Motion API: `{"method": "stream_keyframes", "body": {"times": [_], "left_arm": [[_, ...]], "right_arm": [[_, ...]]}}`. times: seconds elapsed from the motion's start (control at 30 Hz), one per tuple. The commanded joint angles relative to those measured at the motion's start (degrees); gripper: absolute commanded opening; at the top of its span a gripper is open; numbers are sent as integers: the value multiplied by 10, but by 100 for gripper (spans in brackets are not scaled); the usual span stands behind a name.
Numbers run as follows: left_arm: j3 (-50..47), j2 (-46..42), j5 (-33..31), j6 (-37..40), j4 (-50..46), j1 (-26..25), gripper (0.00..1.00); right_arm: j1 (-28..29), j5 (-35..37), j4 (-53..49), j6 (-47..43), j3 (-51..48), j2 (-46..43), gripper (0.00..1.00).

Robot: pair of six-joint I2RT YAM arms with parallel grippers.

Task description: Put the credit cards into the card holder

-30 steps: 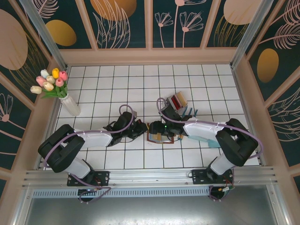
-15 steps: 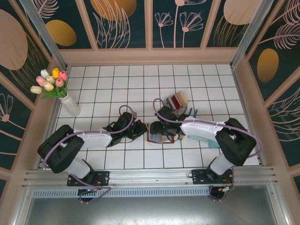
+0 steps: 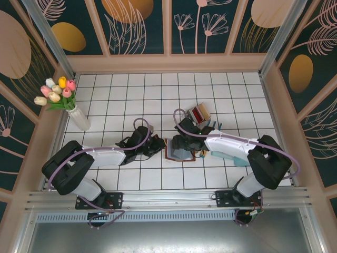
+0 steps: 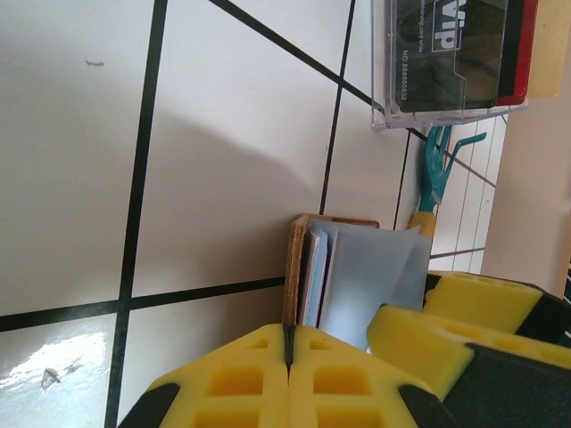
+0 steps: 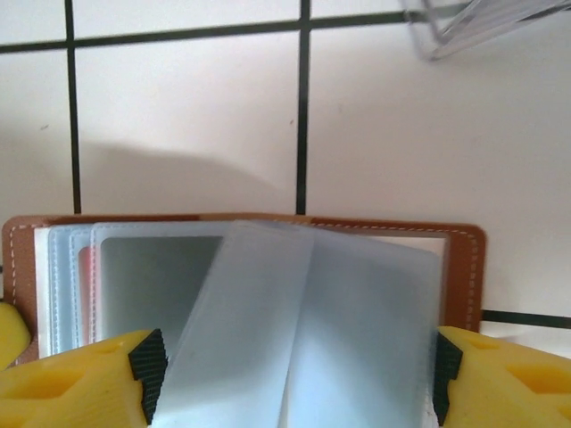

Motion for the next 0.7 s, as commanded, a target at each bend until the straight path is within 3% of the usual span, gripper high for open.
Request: {"method": "stream_keyframes", "body": {"times": [0.0,0.17,0.27,0.37,0.43,0.57,0.67], "left_arm": [[-8,4,-10,-1,0,-3,0],[-6,16,-29,9,-25,-2,0],[-6,27,-38,13,-35,-2,0],[0,38,-43,21,-49,-2,0],[4,40,-49,26,-66,-2,1],[16,38,-68,49,-116,-2,9],[20,20,-77,63,-132,-2,25]], "right_arm": [[-1,48,-48,-9,28,-12,82],[-1,31,-44,-32,33,-11,83],[-8,-43,3,-45,14,-12,81],[-7,-48,22,-29,5,-18,81],[-7,-13,4,-21,13,-20,80],[-16,34,-15,-29,27,-44,78],[-60,25,-23,-47,33,-67,73]]}}
